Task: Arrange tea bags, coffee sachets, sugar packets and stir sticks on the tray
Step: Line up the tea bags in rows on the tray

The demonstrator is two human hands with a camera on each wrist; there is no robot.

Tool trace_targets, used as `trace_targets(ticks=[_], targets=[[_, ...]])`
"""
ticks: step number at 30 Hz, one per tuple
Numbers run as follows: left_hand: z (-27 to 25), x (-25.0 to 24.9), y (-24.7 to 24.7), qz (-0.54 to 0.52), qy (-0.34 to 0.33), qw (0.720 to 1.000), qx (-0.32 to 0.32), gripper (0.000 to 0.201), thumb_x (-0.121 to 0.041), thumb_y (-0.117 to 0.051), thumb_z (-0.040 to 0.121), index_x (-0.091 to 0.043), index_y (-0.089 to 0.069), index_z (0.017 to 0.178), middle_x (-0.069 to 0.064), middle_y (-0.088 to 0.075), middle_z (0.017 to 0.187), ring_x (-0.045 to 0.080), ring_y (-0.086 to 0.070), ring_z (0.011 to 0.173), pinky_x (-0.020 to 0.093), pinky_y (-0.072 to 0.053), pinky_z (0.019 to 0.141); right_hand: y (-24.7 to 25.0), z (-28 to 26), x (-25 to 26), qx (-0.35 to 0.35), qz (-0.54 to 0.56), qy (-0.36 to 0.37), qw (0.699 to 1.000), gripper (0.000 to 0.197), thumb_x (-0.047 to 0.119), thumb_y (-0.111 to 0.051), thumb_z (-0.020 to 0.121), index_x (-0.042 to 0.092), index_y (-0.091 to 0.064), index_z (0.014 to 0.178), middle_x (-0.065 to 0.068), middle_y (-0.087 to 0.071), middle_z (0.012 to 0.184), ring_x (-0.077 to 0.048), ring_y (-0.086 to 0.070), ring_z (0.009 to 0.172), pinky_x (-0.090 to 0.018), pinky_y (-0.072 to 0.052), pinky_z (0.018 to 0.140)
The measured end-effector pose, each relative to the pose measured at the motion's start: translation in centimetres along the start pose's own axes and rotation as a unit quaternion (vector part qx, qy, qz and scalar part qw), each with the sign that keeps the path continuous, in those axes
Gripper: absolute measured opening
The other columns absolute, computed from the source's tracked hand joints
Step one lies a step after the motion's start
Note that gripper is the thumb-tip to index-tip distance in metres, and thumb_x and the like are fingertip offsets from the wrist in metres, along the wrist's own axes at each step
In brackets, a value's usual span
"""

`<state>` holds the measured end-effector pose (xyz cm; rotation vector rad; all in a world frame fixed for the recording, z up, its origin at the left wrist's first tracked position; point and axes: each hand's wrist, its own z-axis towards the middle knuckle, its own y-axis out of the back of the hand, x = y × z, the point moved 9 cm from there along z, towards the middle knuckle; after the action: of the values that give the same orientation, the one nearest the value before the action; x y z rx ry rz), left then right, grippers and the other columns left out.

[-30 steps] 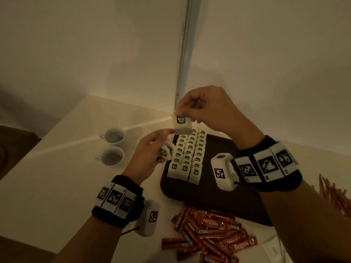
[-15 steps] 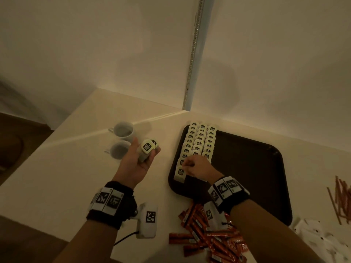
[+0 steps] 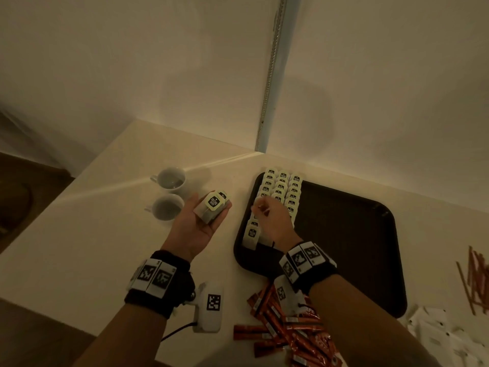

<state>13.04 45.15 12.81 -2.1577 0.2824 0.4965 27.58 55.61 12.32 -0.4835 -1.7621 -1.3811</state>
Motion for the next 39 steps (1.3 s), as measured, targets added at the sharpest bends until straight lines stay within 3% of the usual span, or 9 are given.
trace_targets(ticks=[2, 5, 9, 15, 24, 28, 30, 34, 39], targets=[[0.3, 0.2, -0.5, -0.004, -0.008, 1.000, 0.006, 0.028, -0.024, -0.045, 0.099, -0.003, -0.063, 0.102, 0.016, -0.073, 0.094, 0.029, -0.072, 0.082, 0.035, -0.060, 0.071, 1.5, -0.5, 4.4, -0.035, 0.088, 0.104, 0.990, 0.008, 0.018, -0.062, 0.089, 0.011, -0.062, 0.093, 0.006, -0.057, 0.080, -0.001, -0.050, 0.068, -0.017, -0.043, 0.066], [0.6, 0.7, -1.7, 0.024, -0.015, 0.999, 0.033, 0.028, -0.020, -0.046, 0.099, -0.004, -0.062, 0.114, 0.013, -0.072, 0.105, 0.021, -0.071, 0.092, 0.030, -0.059, 0.073, 1.4, -1.2, 8.8, 0.005, 0.095, 0.202, 0.975, 0.017, 0.022, -0.070, 0.084, 0.012, -0.063, 0.095, 0.001, -0.057, 0.079, -0.003, -0.050, 0.069, -0.011, -0.037, 0.063], [0.5, 1.5, -3.4, 0.049, -0.018, 0.996, 0.078, 0.028, -0.020, -0.043, 0.100, -0.007, -0.060, 0.119, 0.011, -0.067, 0.114, 0.017, -0.067, 0.100, 0.029, -0.055, 0.087, 1.3, -0.7, 9.4, 0.025, 0.046, 0.200, 0.978, 0.030, 0.020, -0.074, 0.079, 0.011, -0.061, 0.104, -0.003, -0.054, 0.090, -0.007, -0.050, 0.076, -0.004, -0.035, 0.065], [0.3, 1.2, -4.3, 0.013, -0.030, 0.996, 0.084, 0.027, -0.021, -0.042, 0.099, -0.005, -0.061, 0.108, 0.011, -0.072, 0.100, 0.016, -0.071, 0.088, 0.030, -0.054, 0.086, 2.4, 0.0, 9.9, 0.057, 0.069, 0.177, 0.980, 0.011, 0.007, -0.071, 0.079, 0.011, -0.062, 0.085, 0.000, -0.053, 0.087, -0.004, -0.051, 0.070, -0.009, -0.041, 0.067], [-0.3, 0.4, -6.2, -0.003, -0.074, 0.990, 0.116, 0.024, -0.010, -0.041, 0.096, -0.009, -0.054, 0.115, 0.012, -0.070, 0.098, 0.019, -0.071, 0.083, 0.030, -0.057, 0.076, 3.0, -0.1, 10.1, 0.083, 0.072, 0.140, 0.984, 0.020, 0.009, -0.069, 0.083, 0.005, -0.061, 0.101, -0.001, -0.058, 0.082, 0.000, -0.050, 0.068, -0.008, -0.041, 0.066], [-0.1, -0.2, -5.8, -0.011, -0.099, 0.990, 0.098, 0.040, -0.002, -0.033, 0.100, -0.032, -0.049, 0.122, 0.011, -0.074, 0.092, 0.020, -0.072, 0.082, 0.030, -0.059, 0.064, 3.8, 0.0, 10.7, 0.115, 0.072, 0.117, 0.984, 0.008, 0.011, -0.065, 0.087, 0.007, -0.065, 0.094, 0.008, -0.058, 0.077, 0.006, -0.051, 0.065, -0.004, -0.041, 0.064], [-0.2, -0.6, -5.8, 0.040, -0.114, 0.988, 0.096, 0.042, 0.002, -0.034, 0.099, -0.029, -0.055, 0.118, 0.007, -0.075, 0.091, 0.017, -0.071, 0.080, 0.028, -0.057, 0.062, 4.9, 0.2, 11.5, 0.129, 0.067, 0.109, 0.983, 0.002, 0.016, -0.062, 0.089, 0.014, -0.064, 0.089, 0.010, -0.060, 0.077, 0.009, -0.052, 0.063, -0.005, -0.042, 0.064], [-0.9, -1.1, -6.9, 0.158, -0.117, 0.974, 0.109, 0.030, -0.001, -0.042, 0.093, -0.012, -0.065, 0.107, 0.008, -0.070, 0.103, 0.018, -0.068, 0.092, 0.030, -0.056, 0.078, 9.6, 0.3, 15.5, 0.087, 0.024, 0.164, 0.982, 0.001, 0.021, -0.066, 0.086, 0.021, -0.067, 0.086, 0.010, -0.063, 0.075, 0.004, -0.053, 0.063, -0.005, -0.043, 0.064], [-4.0, -1.7, -11.8, 0.261, -0.176, 0.927, 0.205, 0.022, -0.024, -0.063, 0.086, -0.017, -0.065, 0.107, 0.003, -0.070, 0.109, 0.019, -0.064, 0.110, 0.036, -0.054, 0.088, 12.5, -1.4, 22.1, 0.071, -0.055, 0.295, 0.951, 0.005, 0.021, -0.073, 0.080, 0.019, -0.072, 0.085, 0.007, -0.068, 0.076, 0.004, -0.055, 0.065, -0.008, -0.042, 0.063]])
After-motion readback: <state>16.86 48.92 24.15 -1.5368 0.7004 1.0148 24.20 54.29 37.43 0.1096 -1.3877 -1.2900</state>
